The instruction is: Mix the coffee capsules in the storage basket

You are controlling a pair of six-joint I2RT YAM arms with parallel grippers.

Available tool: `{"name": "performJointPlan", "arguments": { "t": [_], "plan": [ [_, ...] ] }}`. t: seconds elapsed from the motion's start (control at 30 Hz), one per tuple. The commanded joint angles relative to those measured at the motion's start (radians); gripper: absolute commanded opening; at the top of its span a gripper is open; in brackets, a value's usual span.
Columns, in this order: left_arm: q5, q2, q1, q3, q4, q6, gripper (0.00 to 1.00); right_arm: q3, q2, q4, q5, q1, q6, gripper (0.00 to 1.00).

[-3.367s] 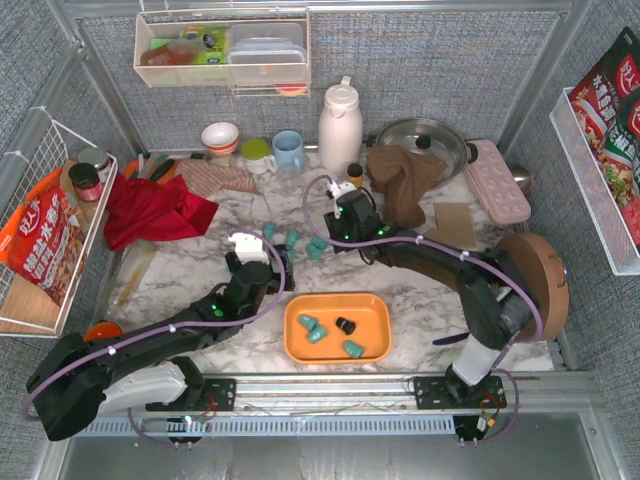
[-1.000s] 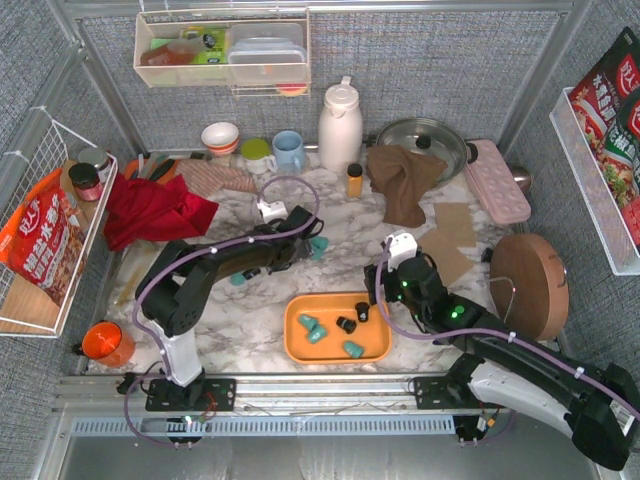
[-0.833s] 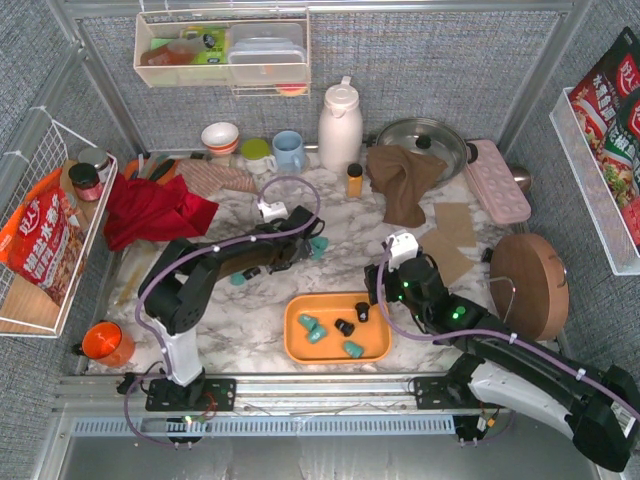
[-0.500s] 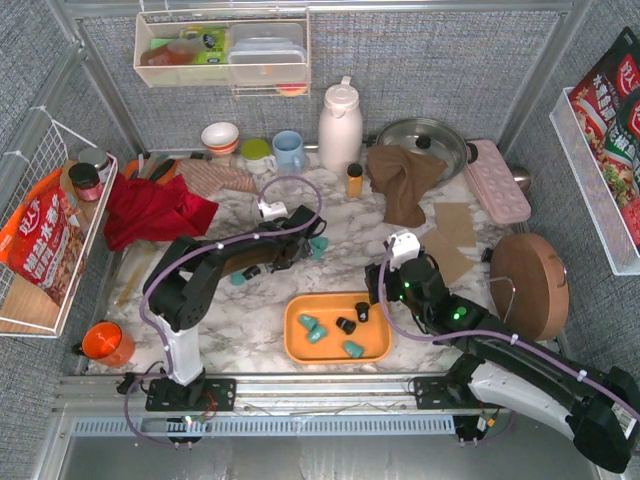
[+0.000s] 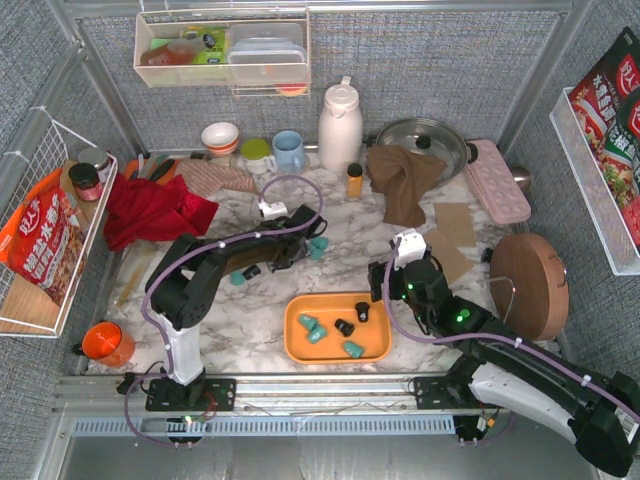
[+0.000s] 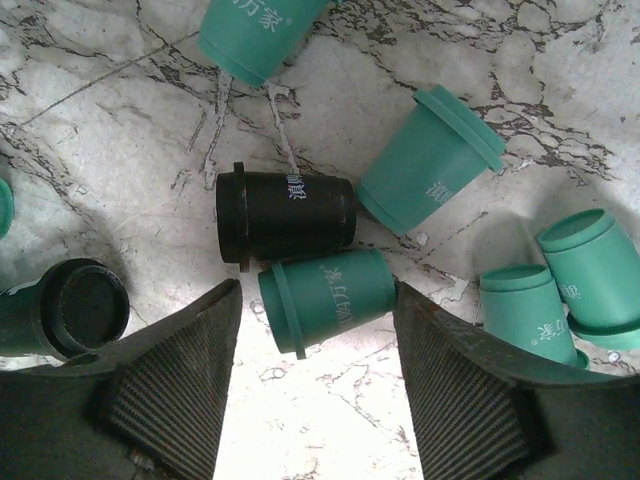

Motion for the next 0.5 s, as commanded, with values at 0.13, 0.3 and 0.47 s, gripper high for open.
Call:
{"name": "performJointPlan", "arguments": {
  "t": [0.13, 0.3, 0.47],
  "plan": [
    [-0.019, 0.009, 0.001, 0.01, -0.011, -0.006, 0.59, -0.005, -0.011, 0.019, 0.024, -0.002, 0.007, 0.99],
    [-0.021, 0.008, 0.001, 0.01, -0.016, -0.007, 0.54, -0.005, -0.011, 0.019, 0.023, -0.002, 0.007, 0.99],
    [-0.023, -0.006, -0.002, 0.013, -0.026, -0.004, 0.53, -0.003, -0.009, 0.017, 0.024, -0.002, 0.005, 0.99]
  ]
}}
